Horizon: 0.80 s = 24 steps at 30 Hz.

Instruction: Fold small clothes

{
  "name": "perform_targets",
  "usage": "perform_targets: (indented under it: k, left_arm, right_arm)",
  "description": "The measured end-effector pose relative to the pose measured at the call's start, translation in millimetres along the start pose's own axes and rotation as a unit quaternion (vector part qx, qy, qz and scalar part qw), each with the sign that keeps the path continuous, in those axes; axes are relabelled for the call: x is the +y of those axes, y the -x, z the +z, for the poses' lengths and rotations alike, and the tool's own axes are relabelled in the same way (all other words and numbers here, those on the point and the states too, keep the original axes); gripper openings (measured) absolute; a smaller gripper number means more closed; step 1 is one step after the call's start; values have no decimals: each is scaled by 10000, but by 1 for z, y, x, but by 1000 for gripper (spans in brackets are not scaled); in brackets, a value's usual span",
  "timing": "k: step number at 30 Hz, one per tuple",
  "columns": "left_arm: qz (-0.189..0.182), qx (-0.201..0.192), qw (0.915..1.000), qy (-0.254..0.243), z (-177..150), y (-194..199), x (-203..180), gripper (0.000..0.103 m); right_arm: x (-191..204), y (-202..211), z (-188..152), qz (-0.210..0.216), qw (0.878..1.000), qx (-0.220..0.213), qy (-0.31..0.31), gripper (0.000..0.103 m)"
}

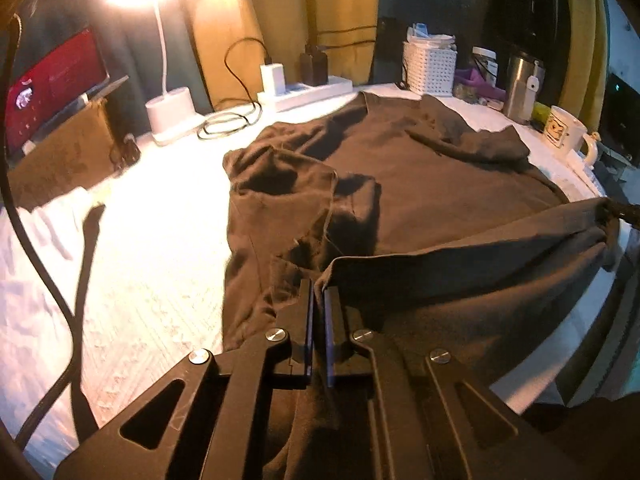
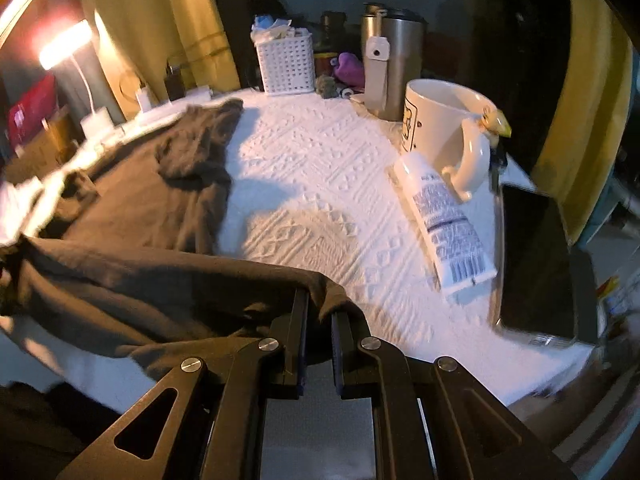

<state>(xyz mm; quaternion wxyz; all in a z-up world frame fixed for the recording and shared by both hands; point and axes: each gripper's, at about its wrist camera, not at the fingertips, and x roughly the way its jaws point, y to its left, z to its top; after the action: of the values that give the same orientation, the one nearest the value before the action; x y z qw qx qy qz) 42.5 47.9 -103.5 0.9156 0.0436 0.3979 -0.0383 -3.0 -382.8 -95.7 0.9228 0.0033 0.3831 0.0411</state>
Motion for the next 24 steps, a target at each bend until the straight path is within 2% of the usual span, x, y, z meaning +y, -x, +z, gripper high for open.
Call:
perform_targets:
  k: [3,4,8,12,13,15,16,19,21,24]
  left_arm:
    - [114,-3,9999,-92,4,-9,-3,4]
    - [121,35,9999,-96,5,-12,-3,4]
    - [100,142,9998,-96,12,-20,-6,4]
    - [42,189,9998,13,18,-26,-3,4]
    - [57,202,9998,11,18,-28,-3,4]
    - [187,224,9996,21,19,-31,-2,4]
    - [127,249,9996,77,19,-32,0,4]
    - [52,204,9998,-42,19,-29,-4,4]
    - [-17,177,9998,-85,19,-25,-7,4]
    - [-193,114,9997,23,16,-14,-2,4]
  right_arm:
    - [-33,7,-6,757,9923,-125,-970,12]
    - [-37,7,-8,786,9915,-75,-1031,13]
    - [-16,13,-10,251,9994,-9,-253,13]
    - [-29,29,-2,653,9971,-186,-336,13]
    - [-32,32,-2,619,9976,-183,-240,14]
    - [-31,37,-2,-176,9996,-205,104,60]
    - [-35,39,-2,-367,9991,-178,105,103]
    - [-47,45,1,-360,9991,-191,-113,103]
    - [-34,37,3,-477,9987,-80,145,103]
    - [-10,26,3,-360,9990,-51,264,103]
